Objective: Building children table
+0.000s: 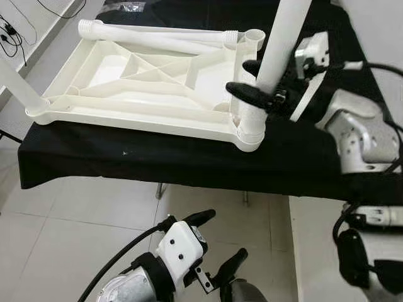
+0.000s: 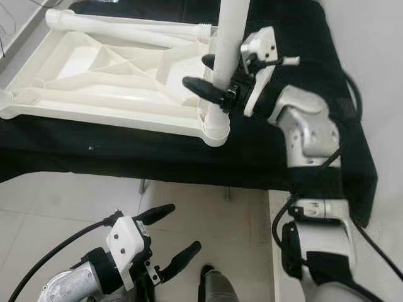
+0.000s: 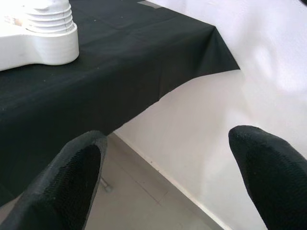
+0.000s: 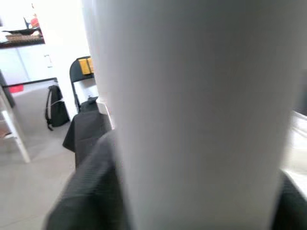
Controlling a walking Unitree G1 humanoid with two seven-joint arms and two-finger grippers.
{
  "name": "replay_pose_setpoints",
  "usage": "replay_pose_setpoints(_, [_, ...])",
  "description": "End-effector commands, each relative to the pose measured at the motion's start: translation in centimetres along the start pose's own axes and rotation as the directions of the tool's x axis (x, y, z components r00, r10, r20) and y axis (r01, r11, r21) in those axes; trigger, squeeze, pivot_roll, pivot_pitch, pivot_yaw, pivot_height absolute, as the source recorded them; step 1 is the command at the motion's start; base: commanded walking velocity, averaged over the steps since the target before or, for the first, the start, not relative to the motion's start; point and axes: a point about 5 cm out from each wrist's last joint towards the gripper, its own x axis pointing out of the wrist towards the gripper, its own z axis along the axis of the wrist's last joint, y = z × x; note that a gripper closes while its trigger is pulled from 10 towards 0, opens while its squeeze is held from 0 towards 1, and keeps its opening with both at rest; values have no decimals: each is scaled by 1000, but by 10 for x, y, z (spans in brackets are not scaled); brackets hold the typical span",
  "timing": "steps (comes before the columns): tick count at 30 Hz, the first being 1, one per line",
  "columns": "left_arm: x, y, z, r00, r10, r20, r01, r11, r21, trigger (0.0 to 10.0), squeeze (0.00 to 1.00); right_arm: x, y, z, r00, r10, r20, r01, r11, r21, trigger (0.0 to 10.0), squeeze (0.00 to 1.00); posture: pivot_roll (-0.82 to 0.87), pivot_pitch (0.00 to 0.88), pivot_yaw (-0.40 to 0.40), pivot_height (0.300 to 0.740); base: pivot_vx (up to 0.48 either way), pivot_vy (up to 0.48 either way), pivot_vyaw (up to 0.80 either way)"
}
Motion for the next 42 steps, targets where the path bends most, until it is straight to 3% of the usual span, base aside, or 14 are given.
replay_pose_setpoints(1, [-1, -5, -4, 1000, -7, -19, 7, 1000, -14, 10000, 0, 4, 5, -5, 997, 78, -9, -78, 997, 9, 0, 0, 73, 331, -23, 740, 0, 0, 0])
replay_pose_setpoints(9, [1, -5, -4, 1000, -5, -15, 4, 1000, -16, 10000, 0, 4, 6, -11, 992, 126, 0, -126, 992, 15, 0, 0, 57, 332, -28, 740, 0, 0, 0])
replay_pose_setpoints(16, [0, -5, -6, 1000, -6, -17, 5, 1000, -15, 10000, 0, 4, 14, -28, 995, -40, -96, 39, 999, -15, 0, 0, 48, 321, -35, 740, 0, 0, 0])
replay_pose_setpoints(17, [0, -5, -7, 1000, -6, -19, 5, 1000, -15, 10000, 0, 8, 16, -42, 959, -234, -156, 233, 972, -29, 0, 0, 41, 314, -40, 740, 0, 0, 0])
replay_pose_setpoints(18, [-1, -4, -7, 1000, -5, -20, 5, 1000, -15, 10000, 0, 4, 15, -55, 826, -519, -221, 508, 855, -108, 0, 0, 35, 312, -37, 740, 0, 0, 0])
replay_pose_setpoints(19, [-1, -4, -8, 1000, -5, -21, 4, 1000, -15, 10000, 0, -4, 19, -63, 680, -689, -251, 661, 724, -197, 0, 0, 35, 312, -37, 740, 0, 0, 0])
replay_pose_setpoints(20, [-1, -4, -8, 1000, -5, -22, 5, 1000, -15, 10000, 0, -1, 34, -63, 631, -746, -215, 708, 666, -235, 0, 0, 34, 309, -35, 740, 0, 0, 0])
replay_pose_setpoints(23, [-1, -3, -8, 1000, -7, -25, 7, 1000, -14, 10000, 0, 18, 62, -62, 706, -687, -173, 663, 727, -180, 0, 0, 35, 307, -21, 740, 0, 0, 0])
replay_pose_setpoints(34, [-2, -3, -10, 999, -15, -31, 15, 1000, -7, 10000, 0, 45, 66, -57, 701, -698, -147, 689, 716, -114, 0, 0, 44, 275, -15, 740, 0, 0, 0])
replay_pose_setpoints(35, [-1, -2, -10, 999, -14, -31, 14, 1000, -7, 10000, 0, 48, 68, -54, 705, -694, -144, 686, 719, -110, 10000, 0, 44, 275, -15, 740, 0, 0, 0])
replay_pose_setpoints(37, [-1, -2, -10, 999, -13, -31, 13, 1000, -6, 10000, 0, 52, 71, -49, 730, -673, -118, 667, 739, -91, 10000, 0, 43, 277, -14, 740, 0, 0, 0])
replay_pose_setpoints(38, [-1, -2, -10, 999, -13, -30, 13, 1000, -6, 10000, 0, 54, 71, -47, 742, -662, -108, 658, 750, -71, 10000, 1000, 43, 279, -15, 740, 0, 0, 0])
replay_pose_setpoints(40, [-1, -2, -10, 999, -13, -30, 13, 1000, -6, 10000, 0, 54, 71, -47, 742, -662, -108, 658, 750, -71, 10000, 1000, 43, 279, -15, 740, 0, 0, 0])
replay_pose_setpoints(42, [0, -1, -10, 1000, -10, -29, 10, 1000, -6, 10000, 0, 59, 71, -38, 791, -608, -64, 609, 793, -10, 10000, 1000, 44, 284, -16, 740, 0, 0, 0])
